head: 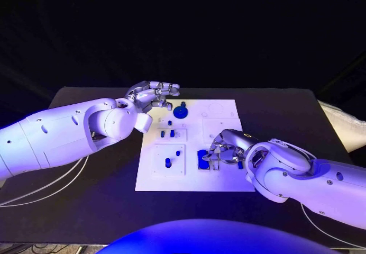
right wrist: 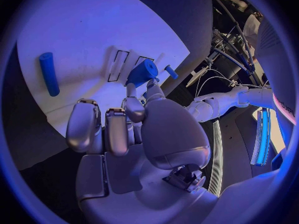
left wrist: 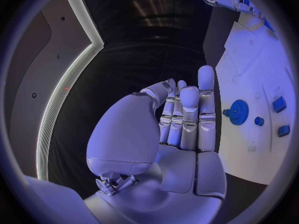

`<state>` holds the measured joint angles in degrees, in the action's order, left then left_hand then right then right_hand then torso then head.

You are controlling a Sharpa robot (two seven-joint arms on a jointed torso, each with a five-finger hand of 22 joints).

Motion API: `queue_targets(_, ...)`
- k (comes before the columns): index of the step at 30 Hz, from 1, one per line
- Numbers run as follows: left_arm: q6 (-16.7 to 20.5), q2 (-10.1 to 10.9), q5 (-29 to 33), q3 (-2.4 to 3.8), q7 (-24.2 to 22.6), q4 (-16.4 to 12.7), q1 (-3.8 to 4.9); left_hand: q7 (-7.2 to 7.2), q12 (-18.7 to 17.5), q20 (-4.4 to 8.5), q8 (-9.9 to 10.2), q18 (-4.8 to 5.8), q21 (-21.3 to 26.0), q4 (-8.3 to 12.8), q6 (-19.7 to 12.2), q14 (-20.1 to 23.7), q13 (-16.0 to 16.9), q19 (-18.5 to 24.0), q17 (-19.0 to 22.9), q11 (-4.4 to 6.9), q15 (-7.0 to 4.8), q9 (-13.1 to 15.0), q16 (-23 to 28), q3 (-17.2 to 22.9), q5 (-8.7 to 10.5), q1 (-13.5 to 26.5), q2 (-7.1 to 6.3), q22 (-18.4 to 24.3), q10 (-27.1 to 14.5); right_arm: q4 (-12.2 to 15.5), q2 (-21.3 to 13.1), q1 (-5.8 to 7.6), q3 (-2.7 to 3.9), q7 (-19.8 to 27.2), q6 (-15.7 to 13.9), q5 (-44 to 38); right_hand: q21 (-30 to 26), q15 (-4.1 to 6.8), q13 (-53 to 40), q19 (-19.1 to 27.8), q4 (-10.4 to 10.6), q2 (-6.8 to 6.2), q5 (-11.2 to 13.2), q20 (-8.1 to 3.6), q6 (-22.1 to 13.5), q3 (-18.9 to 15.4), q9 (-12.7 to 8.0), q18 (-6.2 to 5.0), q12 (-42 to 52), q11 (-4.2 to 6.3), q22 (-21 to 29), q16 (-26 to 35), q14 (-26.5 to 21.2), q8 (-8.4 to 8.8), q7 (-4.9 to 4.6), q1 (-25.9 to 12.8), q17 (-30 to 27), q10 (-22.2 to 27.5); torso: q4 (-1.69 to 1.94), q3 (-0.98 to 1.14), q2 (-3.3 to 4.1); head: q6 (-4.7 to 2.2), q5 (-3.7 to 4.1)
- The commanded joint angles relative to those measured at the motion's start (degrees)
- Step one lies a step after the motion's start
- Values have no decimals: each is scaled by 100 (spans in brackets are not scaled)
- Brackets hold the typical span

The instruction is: Assemble the parts on the task board

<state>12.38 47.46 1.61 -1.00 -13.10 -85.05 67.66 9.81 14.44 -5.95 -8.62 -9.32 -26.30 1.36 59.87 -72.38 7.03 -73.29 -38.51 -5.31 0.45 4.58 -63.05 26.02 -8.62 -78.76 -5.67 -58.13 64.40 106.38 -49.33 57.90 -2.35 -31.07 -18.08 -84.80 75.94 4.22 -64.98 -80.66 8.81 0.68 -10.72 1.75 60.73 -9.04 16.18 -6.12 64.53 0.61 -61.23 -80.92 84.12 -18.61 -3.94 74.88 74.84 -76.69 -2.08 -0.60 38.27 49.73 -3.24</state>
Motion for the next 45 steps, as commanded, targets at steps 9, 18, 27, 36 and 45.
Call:
queue_targets(9,-127,13,10,3,-10,0,-1,-3,35,-10,-23,-101,32,-13,-23,29,9,42,5,-8,8,-6,10,-12,-29,58,21,5,-40,76,-95,-56,-23,334,14,-79,62,39,-134,-44,34,78,27,-16,82,-62,29,104,129,11,-49,-64,345,-45,31,-111,75,-105,-6,4,0,4,-5)
queue_targets(18,-134,25,10,2,-7,-1,-5,-3,35,-10,-23,-101,32,-13,-23,29,9,42,5,-8,8,-6,10,-12,-29,58,21,5,-40,115,-127,-66,-22,383,295,-78,73,47,-187,-51,21,67,74,-22,100,-81,41,107,177,21,-68,-78,348,-55,41,-99,98,-136,-1,1,-3,17,-7)
queue_targets(27,-134,30,10,2,-4,0,-9,-3,35,-10,-23,-101,32,-13,-23,29,9,42,5,-8,8,-6,10,-12,-29,58,21,5,-40,118,-135,-67,-22,372,219,-61,82,51,-207,-56,36,93,87,-26,111,-89,49,110,193,25,-84,-84,350,-61,44,-117,107,-148,3,-1,-6,27,-34)
queue_targets(36,-134,29,10,2,-6,-1,-11,-5,44,-10,-29,-104,36,-7,-25,35,10,43,18,-6,6,-6,13,-7,-31,52,25,8,-45,67,-99,-67,-22,329,244,-78,93,56,-234,-62,42,140,74,-30,120,-81,57,113,214,32,-103,-93,352,-65,54,-112,122,-164,-1,-1,-4,25,-32)
queue_targets(45,-137,21,10,2,0,0,-12,-5,44,-10,-29,-104,36,-7,-25,35,10,43,18,-6,6,-6,13,-7,-31,52,25,8,-45,-118,79,-81,-23,144,651,-431,109,79,-261,-65,-228,203,367,-52,118,37,86,118,189,56,-135,-104,349,-59,76,271,147,-158,4,2,3,27,-37)
